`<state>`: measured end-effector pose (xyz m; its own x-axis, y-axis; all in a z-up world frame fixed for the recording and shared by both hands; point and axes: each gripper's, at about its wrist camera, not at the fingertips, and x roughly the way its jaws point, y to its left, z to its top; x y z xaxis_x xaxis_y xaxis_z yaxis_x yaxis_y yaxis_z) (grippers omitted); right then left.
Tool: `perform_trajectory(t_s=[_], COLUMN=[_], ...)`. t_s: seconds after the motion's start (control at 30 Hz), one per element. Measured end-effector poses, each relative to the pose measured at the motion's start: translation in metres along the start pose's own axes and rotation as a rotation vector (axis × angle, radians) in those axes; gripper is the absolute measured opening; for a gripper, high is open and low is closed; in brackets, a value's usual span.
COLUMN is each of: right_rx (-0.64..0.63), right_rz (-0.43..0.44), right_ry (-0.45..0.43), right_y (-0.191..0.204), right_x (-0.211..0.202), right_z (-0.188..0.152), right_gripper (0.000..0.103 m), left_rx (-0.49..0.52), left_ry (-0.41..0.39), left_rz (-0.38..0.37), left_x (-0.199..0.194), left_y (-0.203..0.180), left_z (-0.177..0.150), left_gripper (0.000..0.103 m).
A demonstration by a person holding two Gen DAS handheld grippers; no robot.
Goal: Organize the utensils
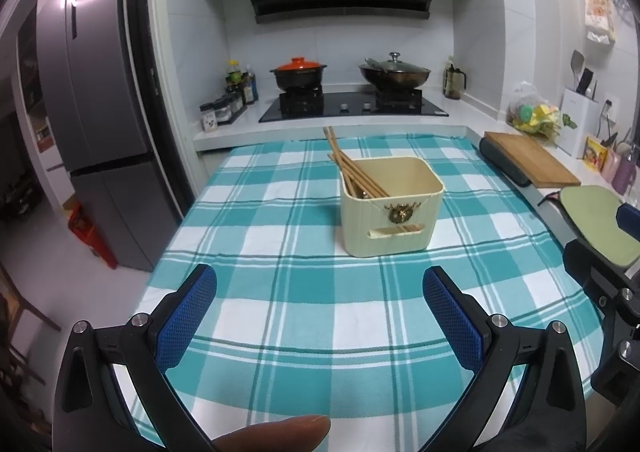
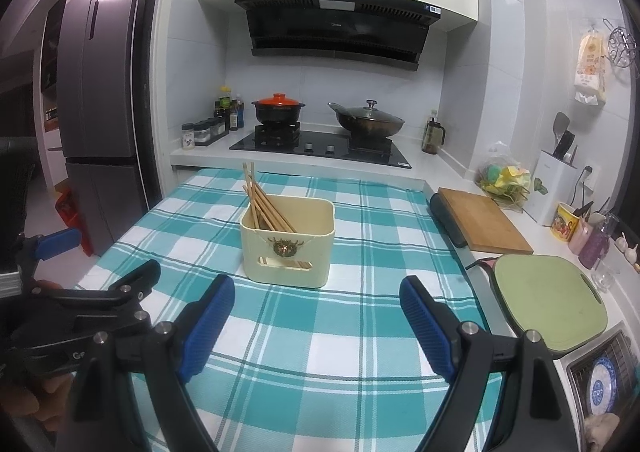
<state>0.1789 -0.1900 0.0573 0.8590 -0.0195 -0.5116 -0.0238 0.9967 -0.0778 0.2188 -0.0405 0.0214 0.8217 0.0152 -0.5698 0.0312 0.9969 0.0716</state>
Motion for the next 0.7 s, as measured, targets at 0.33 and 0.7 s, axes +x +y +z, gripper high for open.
perform_trajectory(t_s=[0.33,0.7], right_rx=[-0.002,-0.006], right_rz=[0.002,0.009], right_ry=[-0.004,-0.002], right_y=[0.0007,-0.0019], right_x=[-0.0012,-0.003], right_z=[0.0002,0.0022], right_gripper=[0.086,0.086], left_rx=[0.004,0.006], left_ry=[-0.006,-0.006], left_rz=[0.005,0.003], left_x=[-0.003,-0.0029], left_y=[-0.0012,-0.0016], left_z=[0.0022,0.002], left_gripper=[0.103,0.103])
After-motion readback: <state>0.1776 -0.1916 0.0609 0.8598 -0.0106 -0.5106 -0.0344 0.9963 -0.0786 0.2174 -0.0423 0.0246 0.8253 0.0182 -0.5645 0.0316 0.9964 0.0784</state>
